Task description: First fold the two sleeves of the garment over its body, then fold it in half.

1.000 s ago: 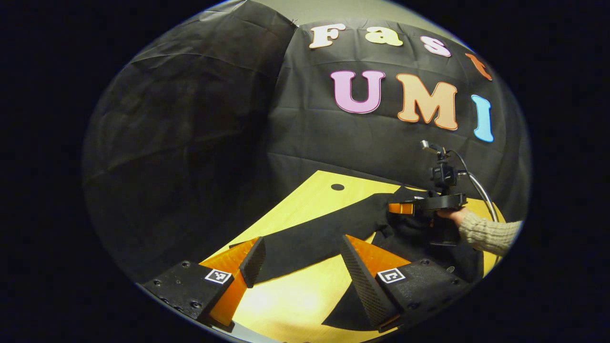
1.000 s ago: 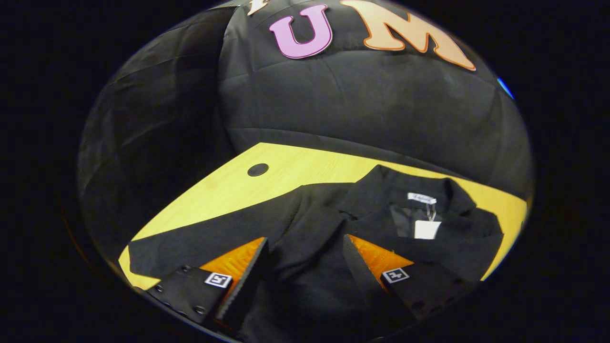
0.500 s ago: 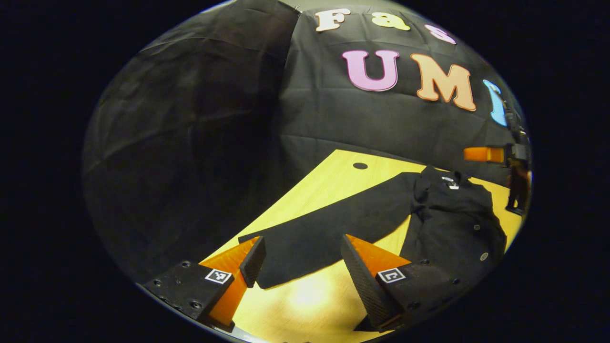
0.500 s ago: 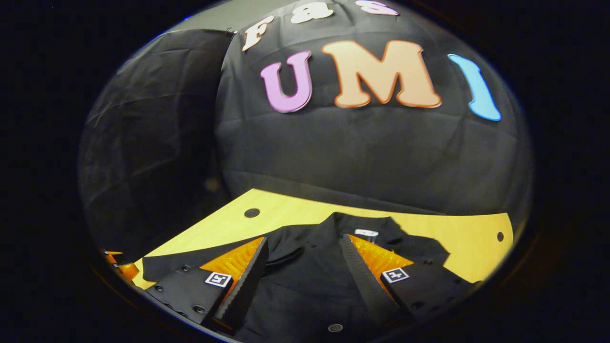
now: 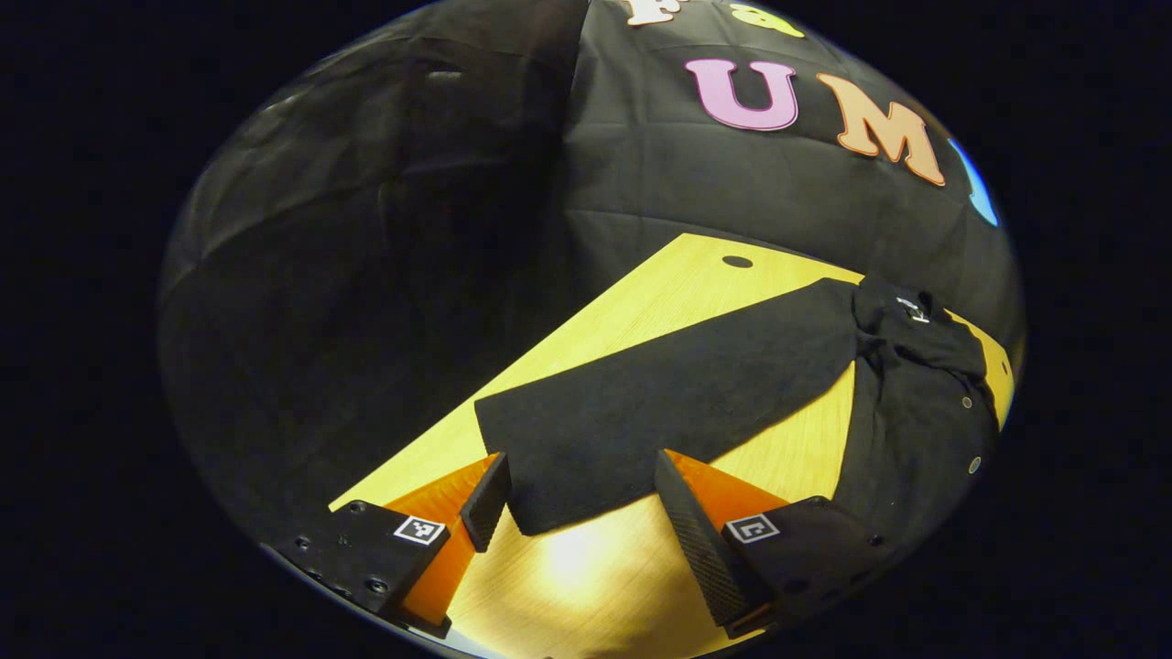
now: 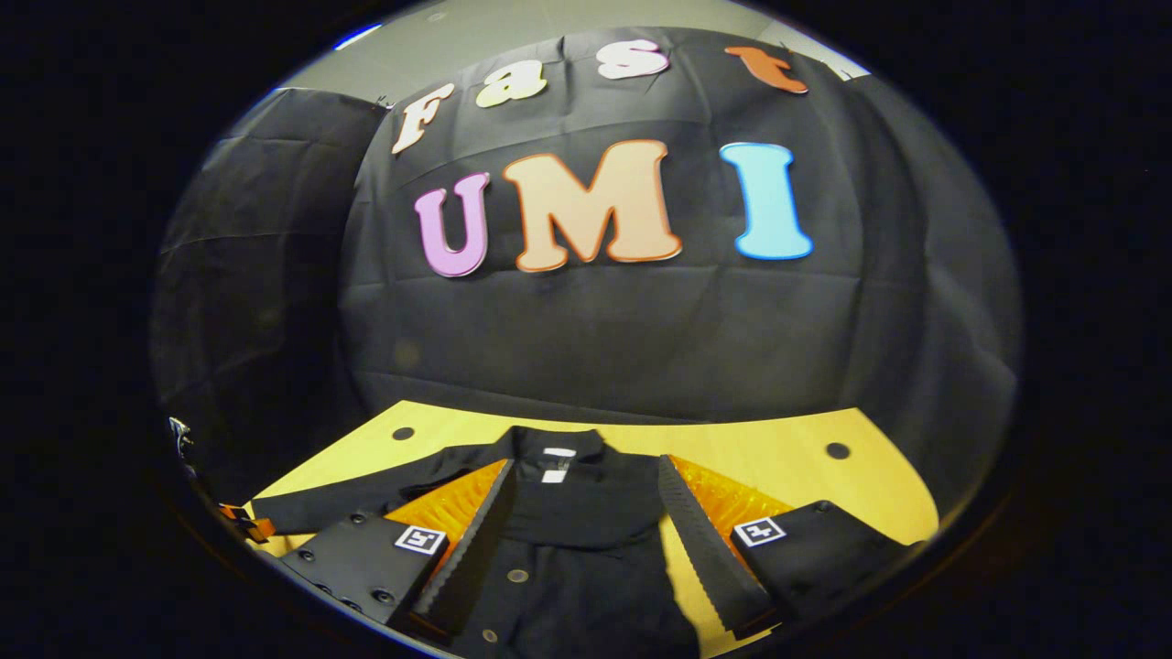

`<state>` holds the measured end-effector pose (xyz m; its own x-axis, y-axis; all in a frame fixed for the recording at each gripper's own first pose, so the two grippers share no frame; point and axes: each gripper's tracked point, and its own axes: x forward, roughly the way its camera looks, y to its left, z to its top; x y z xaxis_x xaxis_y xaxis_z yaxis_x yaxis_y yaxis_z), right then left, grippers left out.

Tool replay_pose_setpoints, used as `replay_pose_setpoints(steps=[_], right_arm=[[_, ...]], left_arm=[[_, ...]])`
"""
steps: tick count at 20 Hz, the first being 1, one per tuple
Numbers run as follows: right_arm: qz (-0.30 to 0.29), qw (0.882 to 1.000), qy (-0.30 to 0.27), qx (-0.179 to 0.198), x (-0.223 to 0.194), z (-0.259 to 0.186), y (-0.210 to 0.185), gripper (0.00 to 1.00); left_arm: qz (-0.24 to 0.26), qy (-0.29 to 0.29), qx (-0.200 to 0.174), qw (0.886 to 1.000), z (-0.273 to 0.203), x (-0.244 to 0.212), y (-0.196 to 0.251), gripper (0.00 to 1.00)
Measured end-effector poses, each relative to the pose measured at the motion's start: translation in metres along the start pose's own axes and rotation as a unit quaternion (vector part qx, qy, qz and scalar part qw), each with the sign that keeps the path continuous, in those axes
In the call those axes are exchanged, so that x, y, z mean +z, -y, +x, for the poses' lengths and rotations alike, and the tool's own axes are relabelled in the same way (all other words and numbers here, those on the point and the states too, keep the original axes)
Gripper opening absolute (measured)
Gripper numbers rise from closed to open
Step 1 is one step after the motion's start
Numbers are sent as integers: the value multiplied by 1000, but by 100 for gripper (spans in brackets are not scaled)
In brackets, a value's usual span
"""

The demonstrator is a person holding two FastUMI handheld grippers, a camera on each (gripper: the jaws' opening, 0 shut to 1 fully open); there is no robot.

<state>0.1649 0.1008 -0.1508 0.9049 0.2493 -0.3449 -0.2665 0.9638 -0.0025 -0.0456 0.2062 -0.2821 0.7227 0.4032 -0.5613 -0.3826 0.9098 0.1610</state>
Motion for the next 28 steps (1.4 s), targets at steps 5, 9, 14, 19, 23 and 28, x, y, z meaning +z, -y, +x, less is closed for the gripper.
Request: replay_pose_setpoints(steps=[5,9,14,19,23,28], right_arm=[[-2,999,5,-53,1,-40,48,98],[12,997,-3,-70,-6,-63,60,98],[29,997,-4,-64,-11,-89,53,98],[47,995,5,-82,-5,-111,69,98],[59,993,13,-105,-4,-127,86,95],[67,990,8,-127,-13,-150,102,97]], left_arm=[[0,-19,5,1000,7,-14,-1,95],[-2,-10,-3,1000,9,-13,1,94],[-15,-8,-12,1000,8,-14,7,87],[-13,-15,-33,999,5,-15,23,19],[-7,-22,-33,999,4,-17,23,0],[-19,-28,-39,999,3,-15,24,0]])
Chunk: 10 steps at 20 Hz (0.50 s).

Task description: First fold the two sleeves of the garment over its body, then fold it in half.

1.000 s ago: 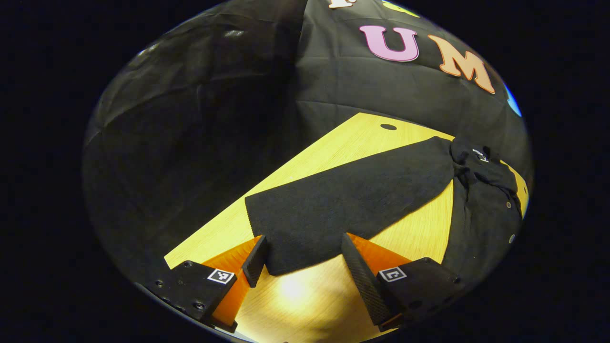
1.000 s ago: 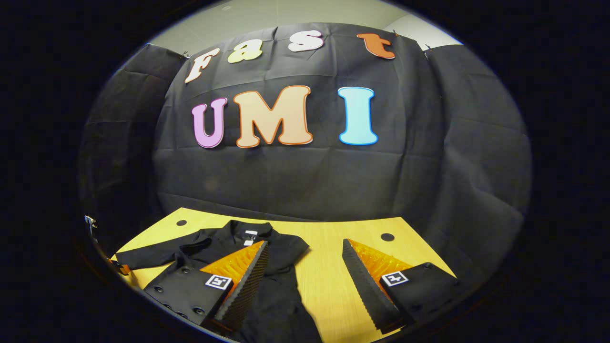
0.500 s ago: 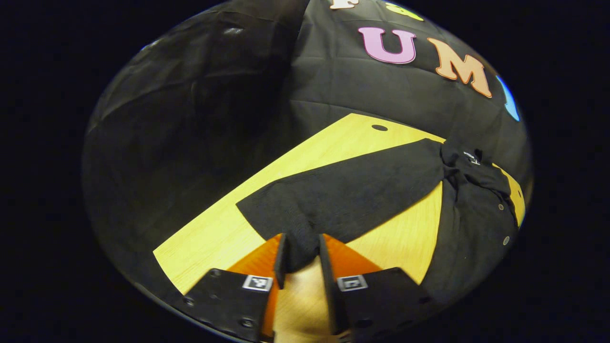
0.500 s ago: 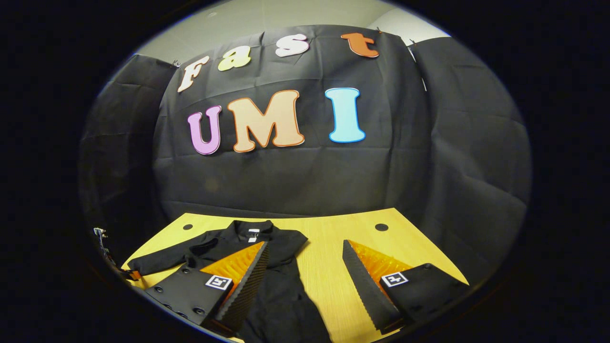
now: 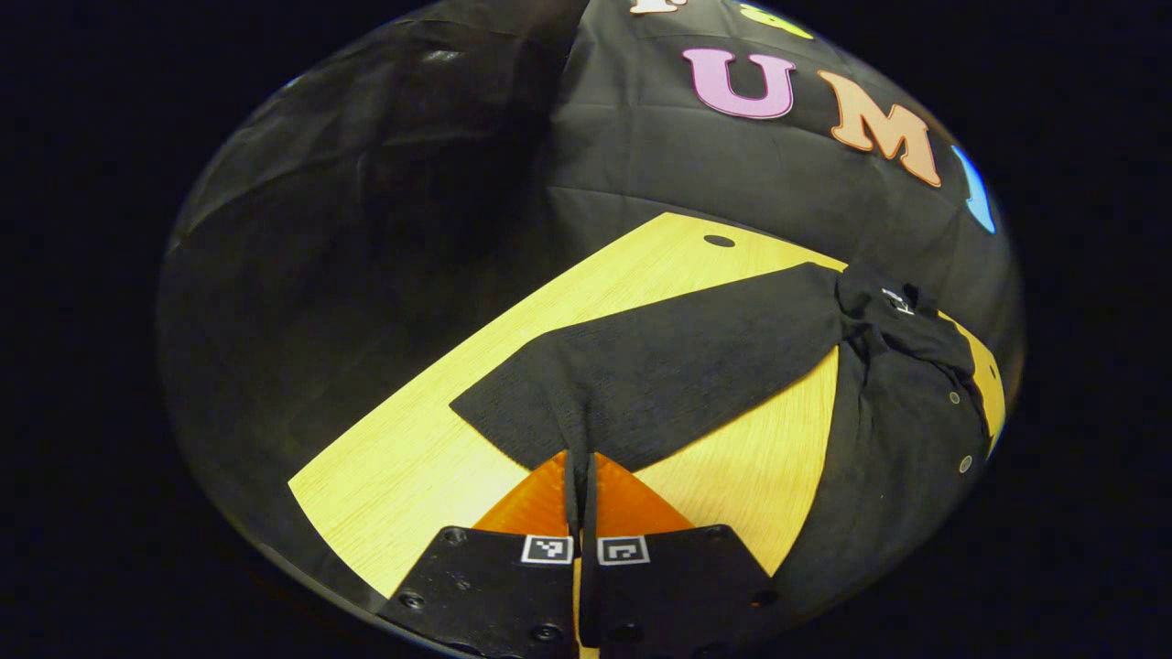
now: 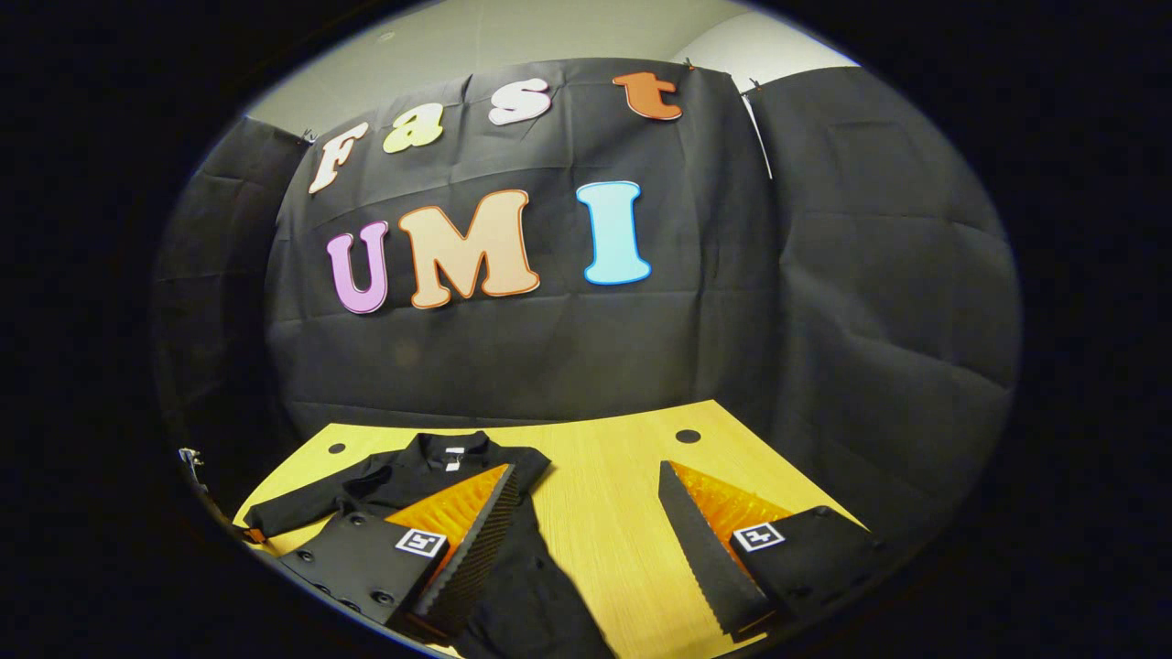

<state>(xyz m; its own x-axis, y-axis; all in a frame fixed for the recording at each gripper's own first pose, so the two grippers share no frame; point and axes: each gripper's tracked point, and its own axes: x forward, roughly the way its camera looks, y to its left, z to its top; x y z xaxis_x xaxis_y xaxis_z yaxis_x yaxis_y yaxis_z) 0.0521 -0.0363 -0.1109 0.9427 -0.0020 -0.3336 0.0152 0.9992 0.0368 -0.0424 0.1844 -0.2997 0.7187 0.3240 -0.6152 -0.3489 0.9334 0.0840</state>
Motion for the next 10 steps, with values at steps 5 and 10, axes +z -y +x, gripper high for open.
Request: replay_pose_setpoints(steps=[5,10], right_arm=[[13,1000,-7,-21,-8,-13,19,97],[19,999,-16,-32,-19,-25,31,98]], left_arm=[[-19,20,-5,1000,-7,39,8,0],[-26,83,-45,995,-19,111,43,0]])
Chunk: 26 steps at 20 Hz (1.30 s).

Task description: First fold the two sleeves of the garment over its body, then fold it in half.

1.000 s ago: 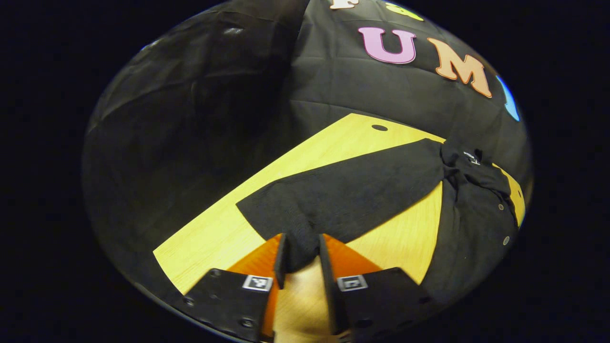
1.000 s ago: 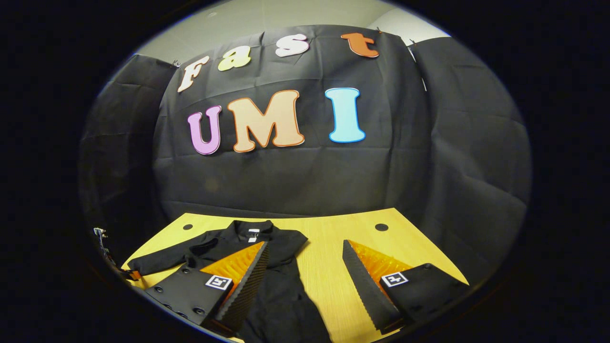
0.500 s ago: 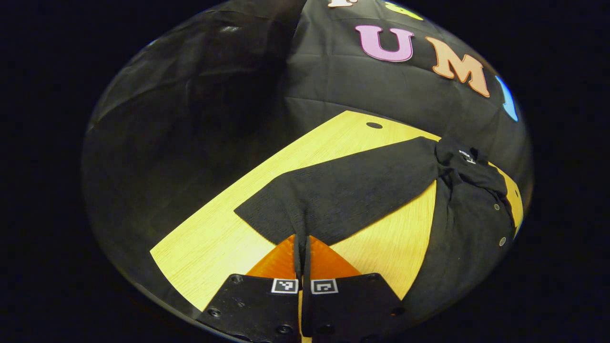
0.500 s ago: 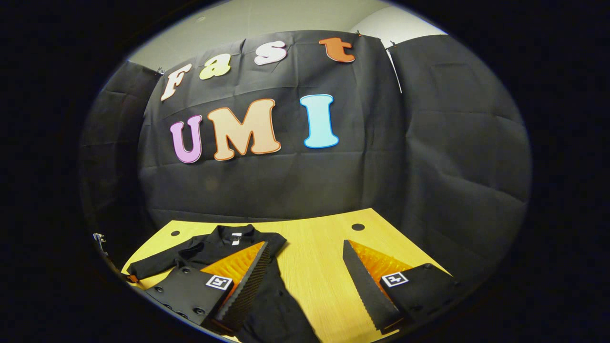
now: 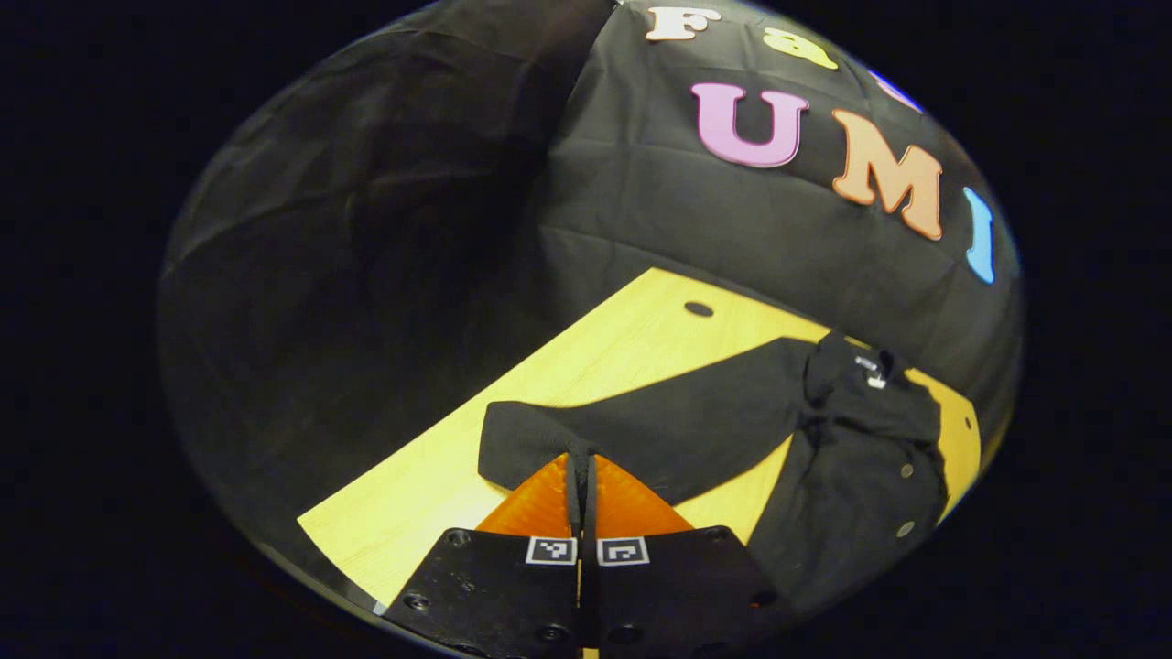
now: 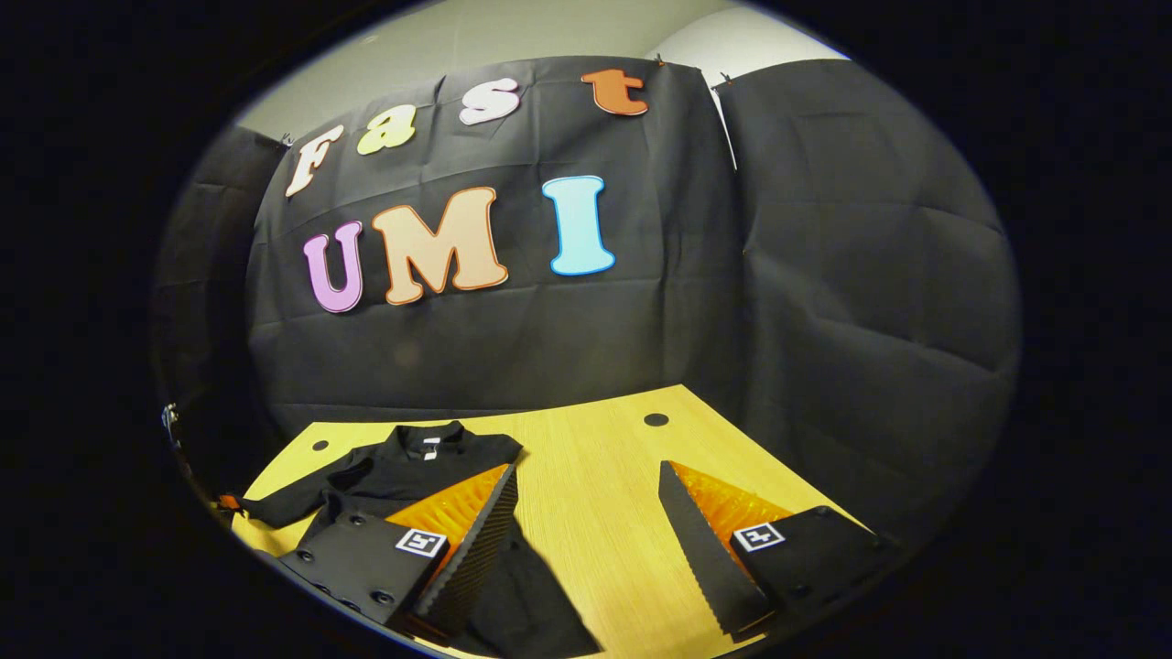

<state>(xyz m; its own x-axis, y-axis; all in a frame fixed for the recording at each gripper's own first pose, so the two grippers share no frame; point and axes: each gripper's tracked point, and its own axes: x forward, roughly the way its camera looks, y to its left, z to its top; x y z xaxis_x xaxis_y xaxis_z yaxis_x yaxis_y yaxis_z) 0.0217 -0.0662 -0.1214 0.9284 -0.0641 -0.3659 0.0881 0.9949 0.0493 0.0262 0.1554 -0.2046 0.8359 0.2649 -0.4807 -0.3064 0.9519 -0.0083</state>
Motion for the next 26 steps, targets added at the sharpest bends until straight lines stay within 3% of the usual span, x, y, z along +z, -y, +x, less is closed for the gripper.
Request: replay_pose_setpoints(steps=[3,6,15,26], right_arm=[[5,1000,-3,-3,-3,-3,6,97],[3,1000,-8,-7,-7,-5,14,98],[18,999,-27,-5,-20,-11,34,98],[50,997,-57,23,-44,-10,47,97]], left_arm=[[21,34,-34,999,2,35,44,0],[34,58,-95,993,-2,63,113,0],[79,96,-252,960,-30,94,300,0],[144,110,-346,921,-45,70,479,0]])
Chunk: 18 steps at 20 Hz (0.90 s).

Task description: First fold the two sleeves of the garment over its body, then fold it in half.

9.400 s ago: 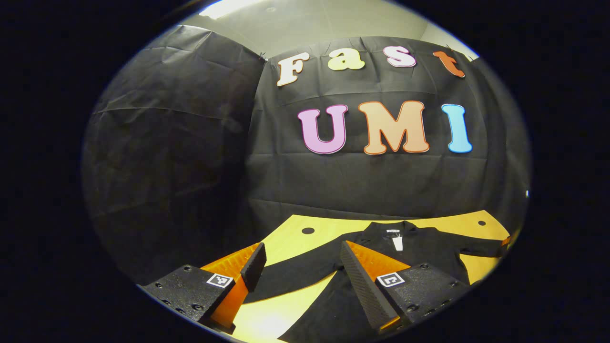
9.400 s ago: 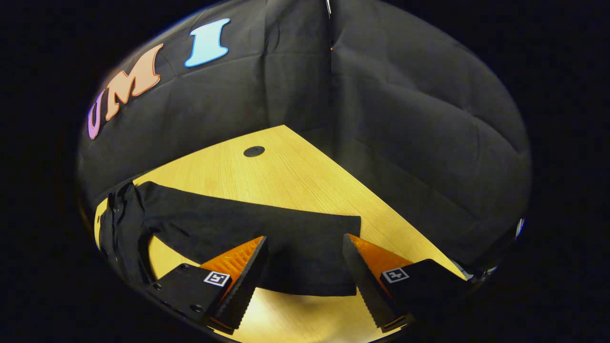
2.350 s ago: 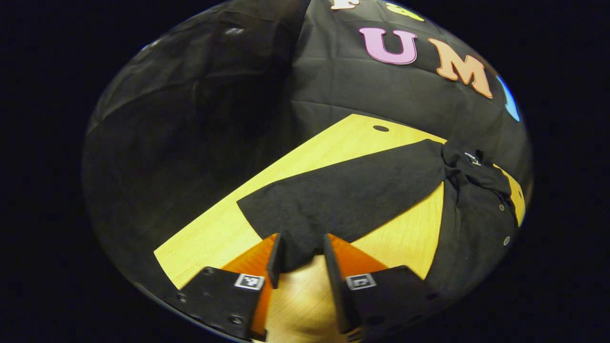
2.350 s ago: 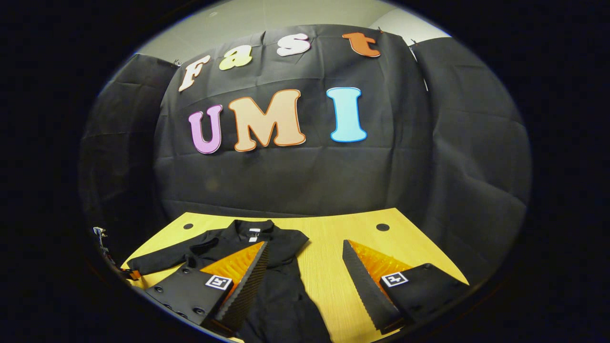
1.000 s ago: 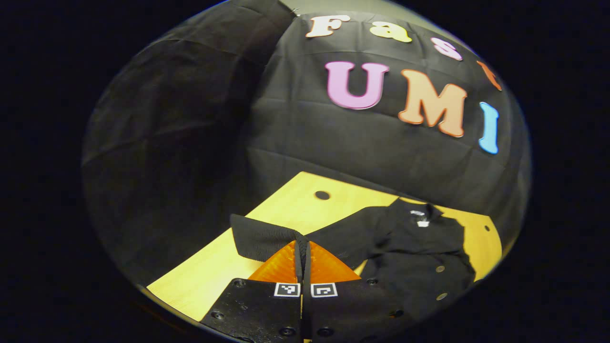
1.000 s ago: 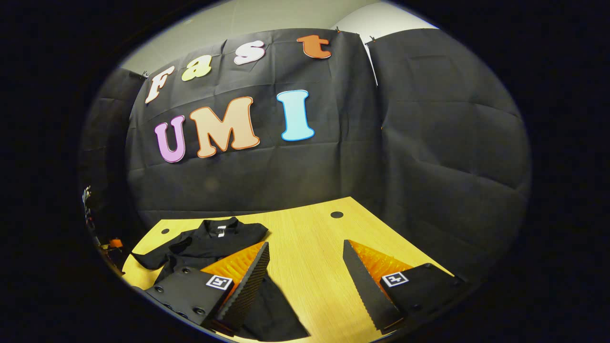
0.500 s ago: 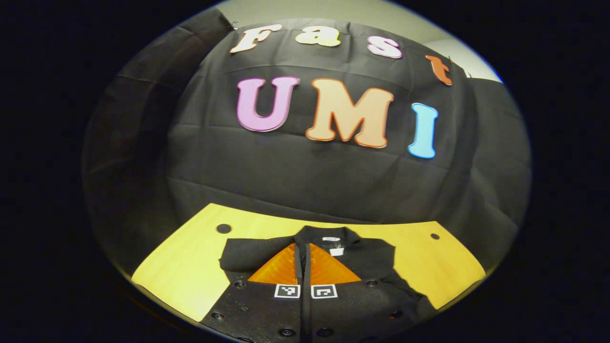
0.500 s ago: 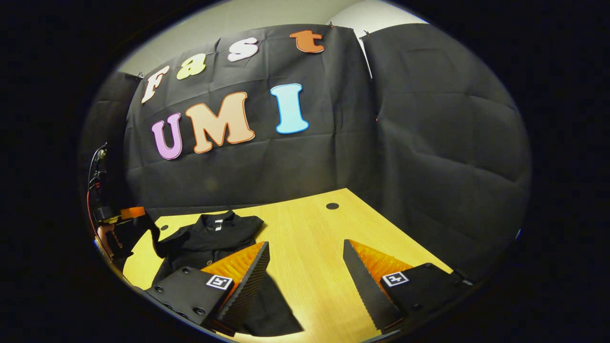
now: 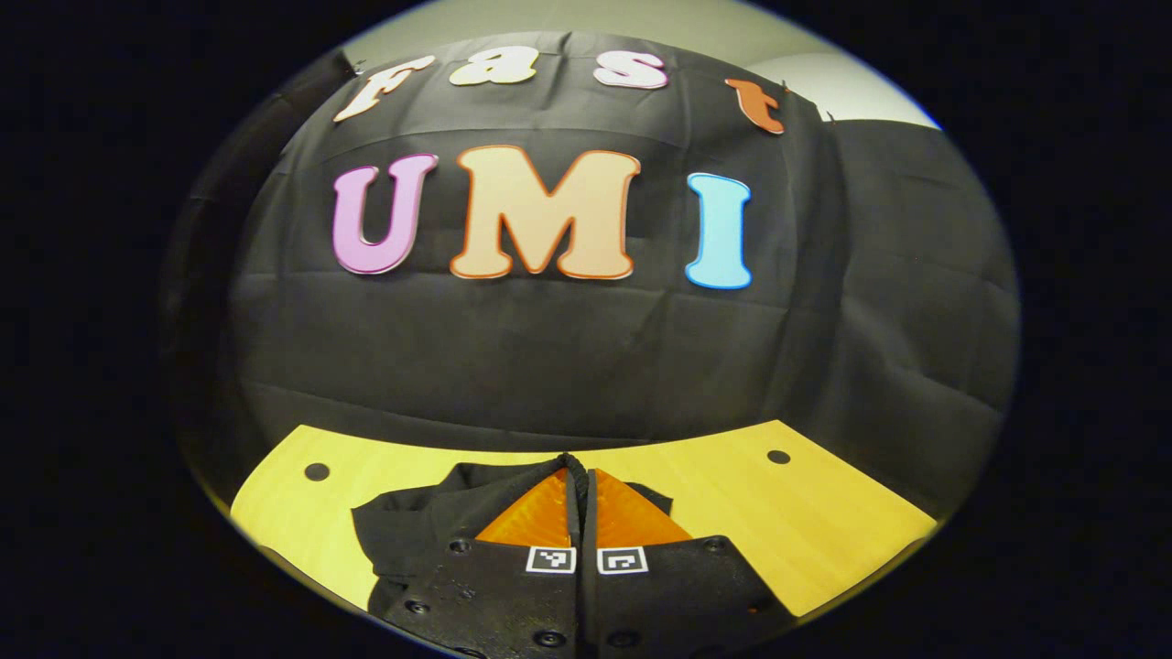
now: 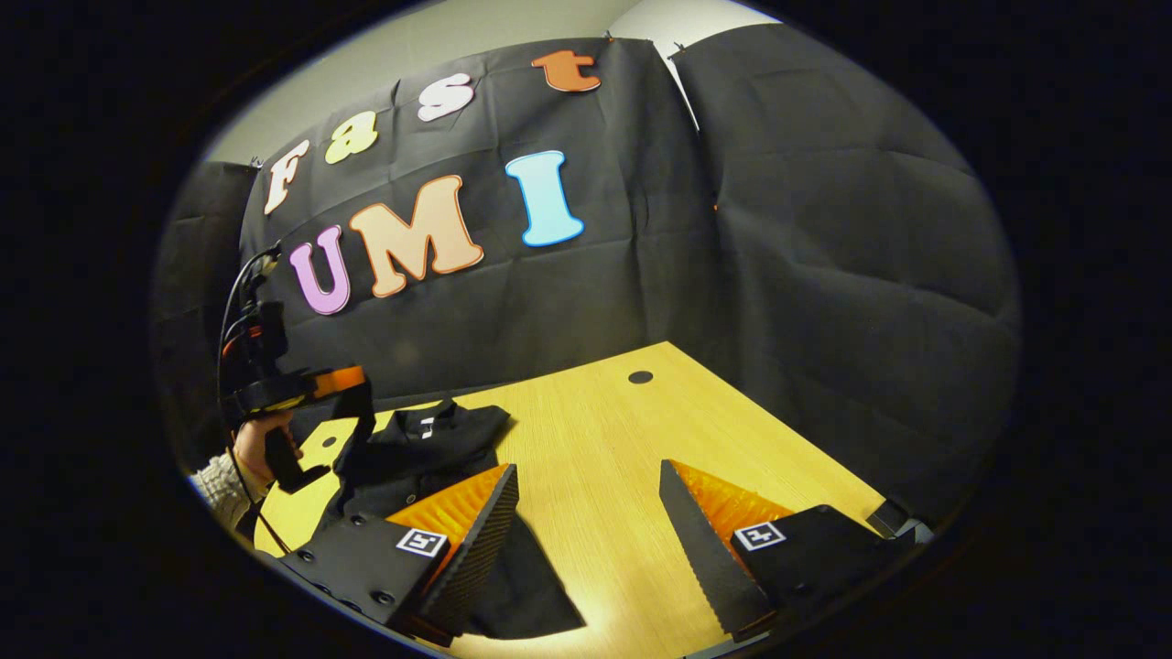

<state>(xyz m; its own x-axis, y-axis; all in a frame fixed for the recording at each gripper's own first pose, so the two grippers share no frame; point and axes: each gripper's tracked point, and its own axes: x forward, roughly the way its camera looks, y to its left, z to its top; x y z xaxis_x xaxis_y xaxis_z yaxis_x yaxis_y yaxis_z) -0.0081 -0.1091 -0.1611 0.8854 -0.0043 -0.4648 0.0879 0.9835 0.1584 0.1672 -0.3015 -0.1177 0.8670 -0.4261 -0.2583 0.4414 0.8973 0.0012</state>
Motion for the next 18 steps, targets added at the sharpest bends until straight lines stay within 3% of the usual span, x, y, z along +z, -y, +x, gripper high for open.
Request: replay_pose_setpoints(steps=[4,10,11,14,15,17,18], right_arm=[[0,1000,-9,4,-3,0,6,98],[8,1000,-26,-10,-15,-2,28,98],[11,999,-30,-14,-18,-3,33,94],[17,999,-37,-20,-24,-10,37,98],[15,999,-38,-21,-27,-10,38,94],[9,999,-42,-19,-33,-12,35,98],[7,999,-42,-17,-33,-13,33,94]], left_arm=[[-4,-19,-18,1000,31,-19,35,0],[7,-51,-6,999,66,-60,48,0],[9,-53,-2,999,72,-64,48,0],[-2,-65,-10,998,79,-82,61,5],[-7,-68,-15,998,81,-82,66,13],[-10,-73,-24,997,80,-86,79,41],[-8,-69,-26,997,80,-82,83,54]])
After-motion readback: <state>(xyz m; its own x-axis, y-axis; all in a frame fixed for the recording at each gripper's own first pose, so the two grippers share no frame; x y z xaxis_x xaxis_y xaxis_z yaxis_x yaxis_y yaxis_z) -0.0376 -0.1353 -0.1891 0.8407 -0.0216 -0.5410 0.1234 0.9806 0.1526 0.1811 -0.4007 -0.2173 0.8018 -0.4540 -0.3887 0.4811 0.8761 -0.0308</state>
